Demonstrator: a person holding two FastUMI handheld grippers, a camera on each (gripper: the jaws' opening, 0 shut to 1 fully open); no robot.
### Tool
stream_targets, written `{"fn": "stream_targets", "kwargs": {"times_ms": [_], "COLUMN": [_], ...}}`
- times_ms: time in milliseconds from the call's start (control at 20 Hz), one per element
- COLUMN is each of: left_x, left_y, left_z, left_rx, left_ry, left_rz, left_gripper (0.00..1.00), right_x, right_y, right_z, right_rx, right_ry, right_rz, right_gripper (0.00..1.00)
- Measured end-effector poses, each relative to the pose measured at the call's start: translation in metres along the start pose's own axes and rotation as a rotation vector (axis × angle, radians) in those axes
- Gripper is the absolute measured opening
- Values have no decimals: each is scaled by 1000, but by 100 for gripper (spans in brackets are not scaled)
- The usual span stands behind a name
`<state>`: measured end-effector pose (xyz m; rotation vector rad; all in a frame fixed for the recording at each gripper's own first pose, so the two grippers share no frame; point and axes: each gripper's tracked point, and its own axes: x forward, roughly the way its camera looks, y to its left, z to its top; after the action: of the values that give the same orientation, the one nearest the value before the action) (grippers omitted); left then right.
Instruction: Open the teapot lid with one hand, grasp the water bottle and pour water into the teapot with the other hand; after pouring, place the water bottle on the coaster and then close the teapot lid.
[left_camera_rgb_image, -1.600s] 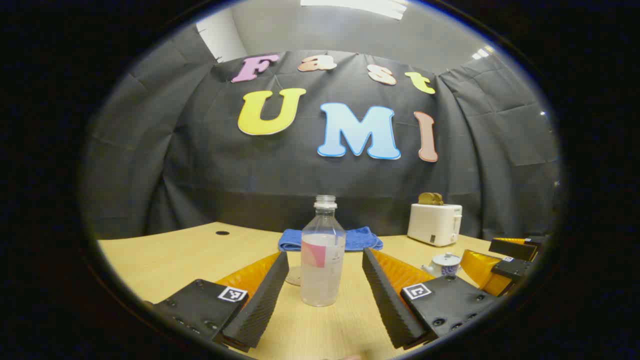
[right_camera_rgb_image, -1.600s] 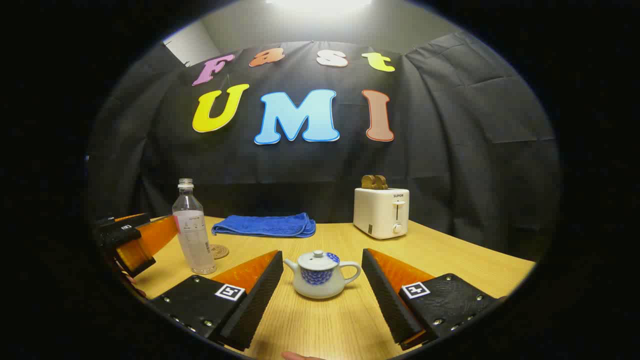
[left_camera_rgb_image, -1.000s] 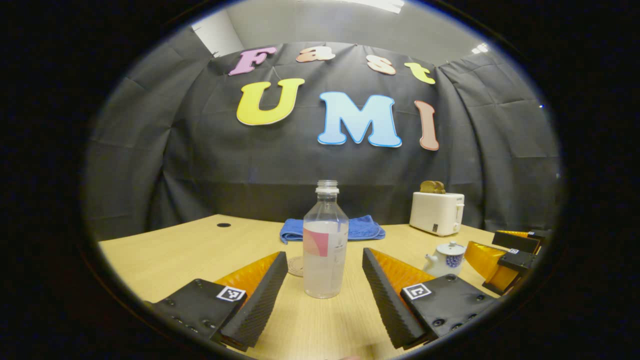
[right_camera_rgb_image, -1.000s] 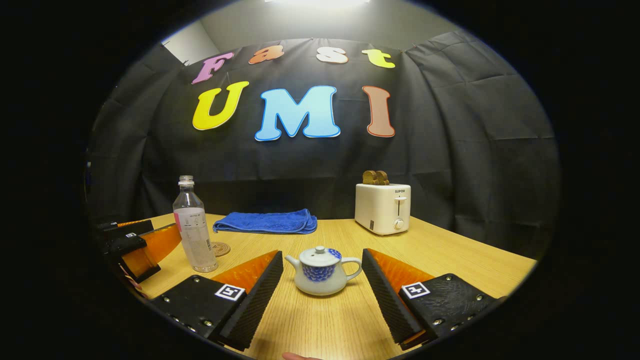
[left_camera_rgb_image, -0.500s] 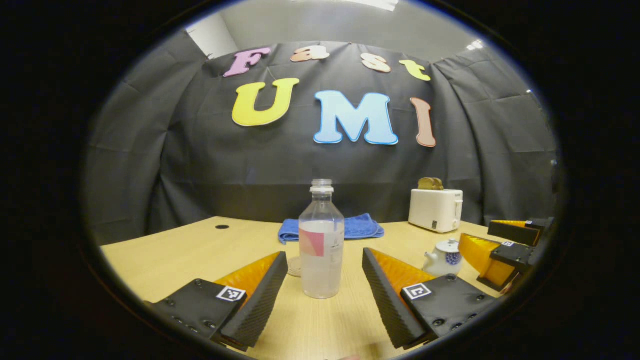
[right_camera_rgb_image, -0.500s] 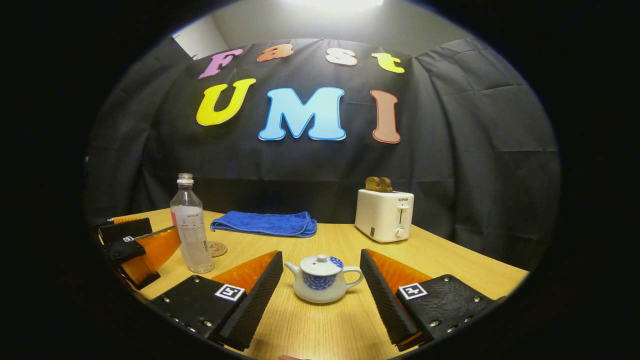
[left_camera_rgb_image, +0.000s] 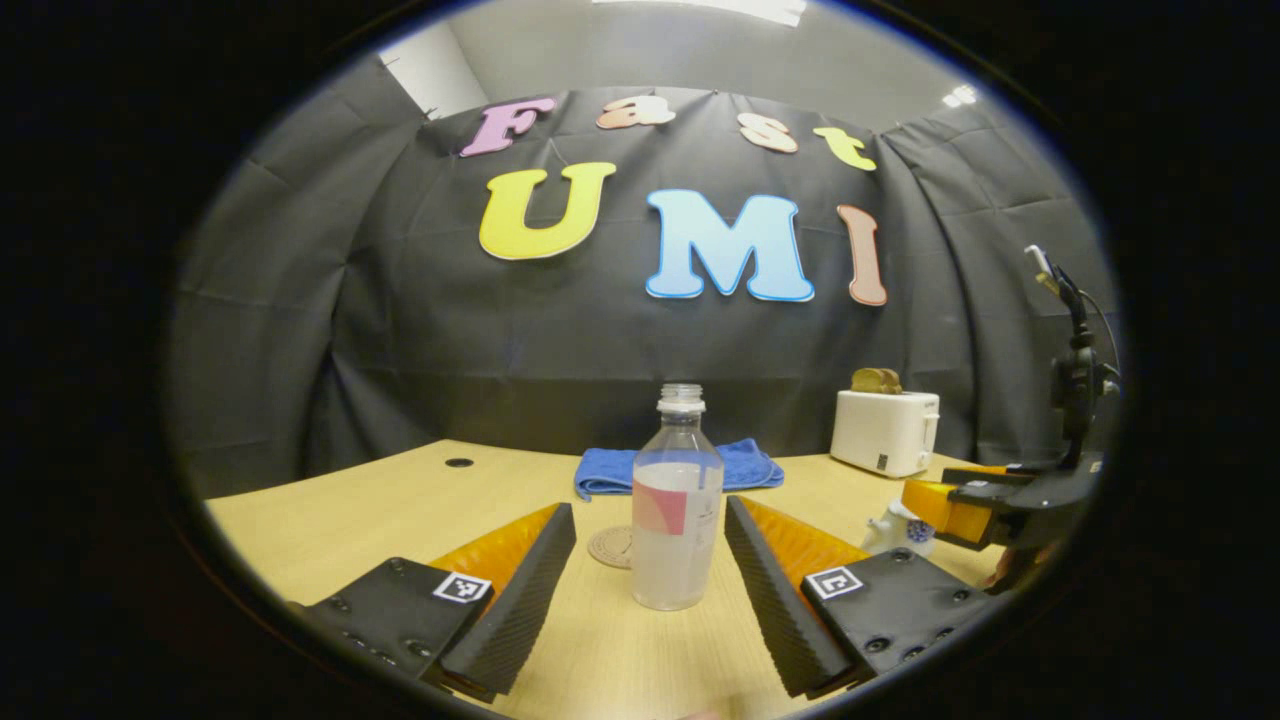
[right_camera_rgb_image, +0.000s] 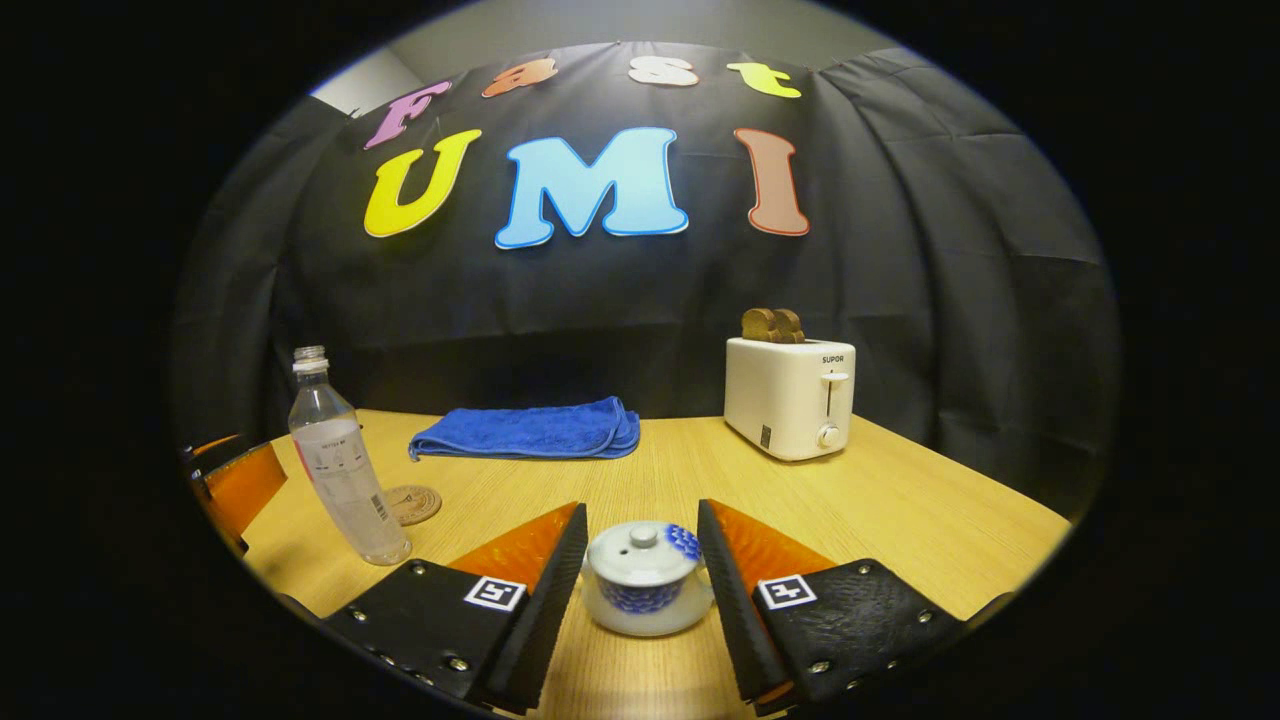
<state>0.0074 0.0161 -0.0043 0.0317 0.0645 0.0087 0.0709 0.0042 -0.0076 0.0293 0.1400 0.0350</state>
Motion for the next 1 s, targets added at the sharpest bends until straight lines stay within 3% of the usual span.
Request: {"fn": "stream_targets", "kwargs": {"times_ms": [100, 150, 200, 450, 550, 850, 900, 1000], "left_x": [3, 4, 5, 5, 6, 6, 7, 7], "left_y": [-4, -5, -7, -9, -8, -7, -7, -8], "left_z": [-4, -6, -9, -12, -14, -19, -20, -22], "left_rx": [-5, -5, -2, 10, 8, -6, -3, 4], "left_ry": [14, 22, 27, 31, 35, 43, 42, 45], "left_rz": [-7, -11, -13, -16, -15, -16, -15, -17], "left_gripper": [100, 100, 100, 100, 100, 100, 100, 100], "right_x": [3, 7, 10, 12, 16, 6, 8, 17], "right_y": [-3, -4, -2, 4, 0, 0, 0, 0], "right_z": [-2, -5, -8, -9, -11, -11, -5, -11], "right_rx": [-17, -19, -17, -21, -45, -85, -91, -90], "right_ry": [18, 24, 33, 44, 45, 12, 3, 2], "right_rz": [-12, -11, -2, -1, -15, -23, -23, -23], "right_gripper": [69, 55, 49, 49, 15, 16, 6, 6]}}
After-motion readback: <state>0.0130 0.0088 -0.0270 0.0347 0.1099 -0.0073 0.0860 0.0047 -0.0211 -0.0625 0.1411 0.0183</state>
